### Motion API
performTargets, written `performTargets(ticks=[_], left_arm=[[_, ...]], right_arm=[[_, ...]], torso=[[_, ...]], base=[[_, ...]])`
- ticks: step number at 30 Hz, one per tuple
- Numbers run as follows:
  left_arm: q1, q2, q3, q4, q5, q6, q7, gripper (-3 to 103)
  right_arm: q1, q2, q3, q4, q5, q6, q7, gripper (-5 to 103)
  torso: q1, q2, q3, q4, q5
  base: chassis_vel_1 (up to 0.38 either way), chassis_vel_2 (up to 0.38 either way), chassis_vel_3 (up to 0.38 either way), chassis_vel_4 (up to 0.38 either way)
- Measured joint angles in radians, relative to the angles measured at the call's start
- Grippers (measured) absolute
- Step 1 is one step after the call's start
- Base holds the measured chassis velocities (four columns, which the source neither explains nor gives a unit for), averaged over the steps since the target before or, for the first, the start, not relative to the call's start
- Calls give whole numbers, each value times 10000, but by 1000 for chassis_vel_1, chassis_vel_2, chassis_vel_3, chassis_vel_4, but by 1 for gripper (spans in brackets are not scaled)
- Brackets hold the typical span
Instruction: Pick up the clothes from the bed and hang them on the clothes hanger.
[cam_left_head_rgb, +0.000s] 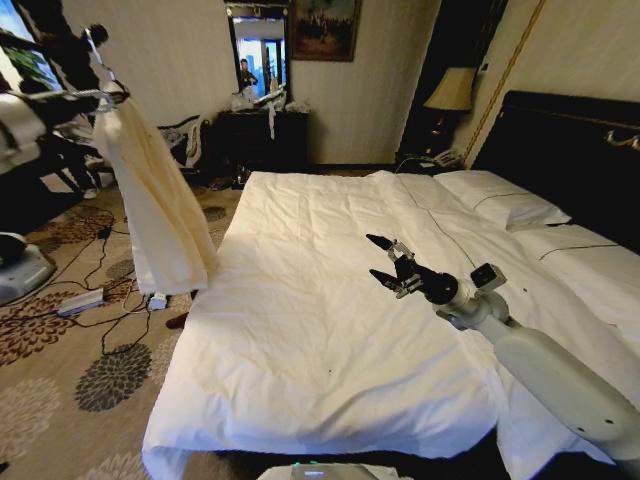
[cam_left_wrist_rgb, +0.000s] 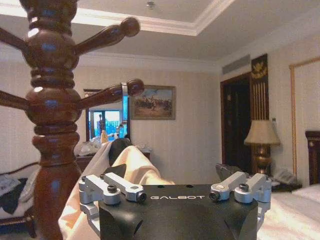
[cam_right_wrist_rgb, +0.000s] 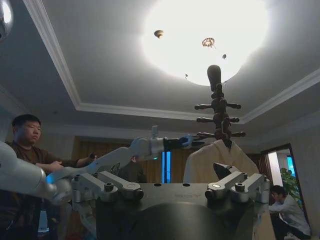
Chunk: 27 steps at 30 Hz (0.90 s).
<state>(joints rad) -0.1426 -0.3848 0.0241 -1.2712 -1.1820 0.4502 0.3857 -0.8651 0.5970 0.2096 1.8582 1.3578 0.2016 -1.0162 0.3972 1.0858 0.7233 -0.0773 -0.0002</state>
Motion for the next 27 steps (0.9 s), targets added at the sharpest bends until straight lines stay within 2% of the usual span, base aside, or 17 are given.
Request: performTargets(ticks=[2,4,5,7,8,12,13,14,16,18,19,20,22,23,24,25,27], left_arm=[[160,104,-97,-140,0,-8,12,100],[1408,763,-893,-1217,-44,-171,-25,100],[1408,763,-893,-1217,-44,-171,-25,100],[2395,1242,-1418,-2016,-420,-392,-559,100],[2395,1242,-1418,-2016,-420,-392,-559,100],[3489,1749,-1944,-3495,-1436,-813,-2602,100],[3587,1776,-1956,-3734,-1481,-911,-2835,100],[3587,1776,-1956,-3734,-1481,-911,-2835,100],[3825,1776,-1970,-4505,-1620,-1148,-3350,100],[3974,1724,-1966,-5142,-1660,-1293,-3735,100],[4057,1694,-1938,-5543,-1580,-1390,-4033,100],[4057,1694,-1938,-5543,-1580,-1390,-4033,100],[4321,1614,-1871,-6198,-1300,-1571,-4862,100],[4612,1513,-1810,-6629,-778,-1617,-5900,100],[4943,1400,-1807,-6836,-424,-1632,-6438,100],[4943,1400,-1807,-6836,-424,-1632,-6438,100],[5686,1074,-1835,-7045,177,-1702,-6797,100]], right_arm=[[-13,0,4,16,0,-1,1,100],[-129,23,107,142,24,-3,136,100],[-129,23,107,142,24,-3,136,100],[-295,72,284,319,119,73,847,100],[-295,72,284,319,119,73,847,100],[-623,560,841,787,173,655,4062,100],[-663,691,946,817,154,725,4567,100],[-663,691,946,817,154,725,4567,100],[-827,1137,1270,910,-4,907,5867,100],[-1110,1342,1588,1084,-181,953,6514,100],[-1359,1438,1873,1287,-442,936,7030,100],[-1359,1438,1873,1287,-442,936,7030,100],[-2017,1576,2536,1782,-1011,794,7987,100],[-2799,1714,3325,2303,-1614,567,8841,100],[-3497,1892,3966,2691,-2189,437,9460,100],[-3497,1892,3966,2691,-2189,437,9460,100],[-4752,2252,4990,3275,-3312,325,10361,100]], torso=[[0,0,-1,1,0],[0,0,-1,-4,1],[0,0,-1,-4,1],[0,0,0,-8,3],[0,0,0,-8,3],[-1,0,-1,-3,3],[-1,1,-1,-7,3],[-1,1,-1,-7,3],[2,0,1,-8,5],[4,-1,2,-4,4],[4,-1,1,-5,5],[4,-1,1,-5,5],[2,-1,1,-6,8],[2,0,1,-4,7],[2,0,0,-6,8],[2,0,0,-6,8],[2,0,1,-4,9]], base=[[0,0,0,0],[0,0,0,0],[0,0,0,0],[0,0,0,0],[0,0,0,0],[0,0,0,0],[0,0,0,0],[0,0,0,0],[0,0,0,0],[0,0,0,0],[0,0,0,0],[0,0,0,0],[0,0,0,0],[0,0,0,0],[0,0,0,0],[0,0,0,0],[0,0,0,0]])
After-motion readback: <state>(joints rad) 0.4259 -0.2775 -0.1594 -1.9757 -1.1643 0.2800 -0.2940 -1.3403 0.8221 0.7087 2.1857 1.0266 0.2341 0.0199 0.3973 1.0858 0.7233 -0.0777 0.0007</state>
